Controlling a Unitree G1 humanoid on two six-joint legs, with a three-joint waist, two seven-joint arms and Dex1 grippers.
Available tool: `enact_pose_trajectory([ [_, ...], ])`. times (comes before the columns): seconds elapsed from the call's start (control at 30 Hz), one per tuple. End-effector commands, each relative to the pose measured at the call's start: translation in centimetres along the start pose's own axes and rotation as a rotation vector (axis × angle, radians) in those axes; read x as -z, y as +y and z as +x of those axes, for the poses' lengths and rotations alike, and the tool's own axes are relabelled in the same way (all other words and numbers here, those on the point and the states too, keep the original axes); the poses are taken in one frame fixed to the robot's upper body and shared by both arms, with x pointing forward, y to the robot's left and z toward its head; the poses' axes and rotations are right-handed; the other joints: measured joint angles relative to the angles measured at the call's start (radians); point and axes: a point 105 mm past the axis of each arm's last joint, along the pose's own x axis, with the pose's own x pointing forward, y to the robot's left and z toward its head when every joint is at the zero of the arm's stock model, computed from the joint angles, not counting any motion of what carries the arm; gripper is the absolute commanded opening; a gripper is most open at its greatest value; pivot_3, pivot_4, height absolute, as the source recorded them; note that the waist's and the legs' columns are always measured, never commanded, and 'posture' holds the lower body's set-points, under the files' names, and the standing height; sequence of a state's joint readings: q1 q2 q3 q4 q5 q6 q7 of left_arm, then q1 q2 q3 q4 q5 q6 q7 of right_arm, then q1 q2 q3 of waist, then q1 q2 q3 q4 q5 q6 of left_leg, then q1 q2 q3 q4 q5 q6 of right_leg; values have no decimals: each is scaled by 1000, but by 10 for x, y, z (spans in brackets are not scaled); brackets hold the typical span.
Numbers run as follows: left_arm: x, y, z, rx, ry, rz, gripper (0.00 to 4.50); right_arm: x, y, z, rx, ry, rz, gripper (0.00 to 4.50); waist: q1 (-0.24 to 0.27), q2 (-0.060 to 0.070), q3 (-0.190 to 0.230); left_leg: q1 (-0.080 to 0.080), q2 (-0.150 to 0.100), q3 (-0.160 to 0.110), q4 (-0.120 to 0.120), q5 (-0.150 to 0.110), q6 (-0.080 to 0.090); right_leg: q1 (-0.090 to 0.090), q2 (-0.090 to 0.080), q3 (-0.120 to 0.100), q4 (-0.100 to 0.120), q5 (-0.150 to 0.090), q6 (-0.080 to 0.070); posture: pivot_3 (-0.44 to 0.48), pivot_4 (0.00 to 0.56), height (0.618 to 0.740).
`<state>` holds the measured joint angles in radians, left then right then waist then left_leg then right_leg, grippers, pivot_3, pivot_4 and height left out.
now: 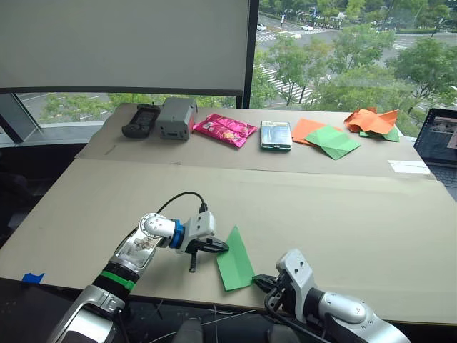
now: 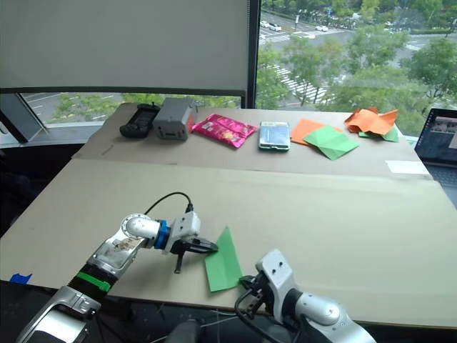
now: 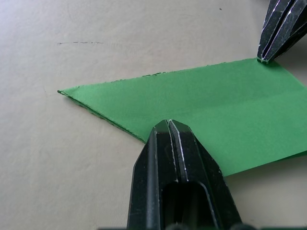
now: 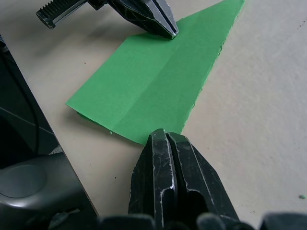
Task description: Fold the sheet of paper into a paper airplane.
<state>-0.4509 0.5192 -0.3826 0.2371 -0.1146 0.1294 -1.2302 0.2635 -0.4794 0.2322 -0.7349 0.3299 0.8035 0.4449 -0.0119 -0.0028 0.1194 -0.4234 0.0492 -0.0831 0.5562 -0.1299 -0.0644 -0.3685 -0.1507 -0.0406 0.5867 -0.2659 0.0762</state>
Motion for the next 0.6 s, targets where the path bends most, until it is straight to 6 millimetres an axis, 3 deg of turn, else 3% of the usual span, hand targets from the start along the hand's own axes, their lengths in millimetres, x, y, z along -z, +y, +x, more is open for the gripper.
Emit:
enact_pose_trajectory([
  [0.03, 26, -1, -2, -19, 94, -68, 19, -29, -3, -9, 16, -112, -27, 0, 0, 1, 2, 0, 0, 0, 0, 0, 0, 0, 0, 0, 0, 0, 0, 0, 150, 713],
  [0.2, -13, 19, -27, -93, -35, -32, 19, -69, -4, -25, 33, -275, -53, 0, -1, 3, 9, -2, 0, 0, 0, 0, 0, -3, 0, 0, 1, 0, 0, 0, 150, 713],
  [0.33, -34, 21, -50, -83, -84, 21, 19, -71, -6, -28, 57, -274, -67, 0, 0, -1, 14, -1, 0, 0, -2, 0, 0, -4, 0, -1, 2, 0, 0, 0, 150, 713],
  [0.43, -37, 20, -61, -46, -45, 110, 19, -65, -10, -26, 77, -245, -73, 0, 9, 0, 14, -3, -1, 0, -1, 0, 0, -4, 0, -1, 0, 0, 0, 0, 150, 713],
  [0.53, -37, 19, -65, 14, 13, 230, 823, -60, -11, -23, 78, -230, -69, 0, 22, 1, 14, -2, -1, 1, -1, 0, 0, -4, 0, -1, 1, 0, 0, 0, 150, 713],
  [0.6, -41, 23, -61, 20, 15, 322, 1590, -58, -13, -22, 84, -226, -63, 0, 26, 2, 14, -2, -1, 1, -2, 0, 0, -4, 0, -1, 1, 0, 0, 0, 150, 713],
])
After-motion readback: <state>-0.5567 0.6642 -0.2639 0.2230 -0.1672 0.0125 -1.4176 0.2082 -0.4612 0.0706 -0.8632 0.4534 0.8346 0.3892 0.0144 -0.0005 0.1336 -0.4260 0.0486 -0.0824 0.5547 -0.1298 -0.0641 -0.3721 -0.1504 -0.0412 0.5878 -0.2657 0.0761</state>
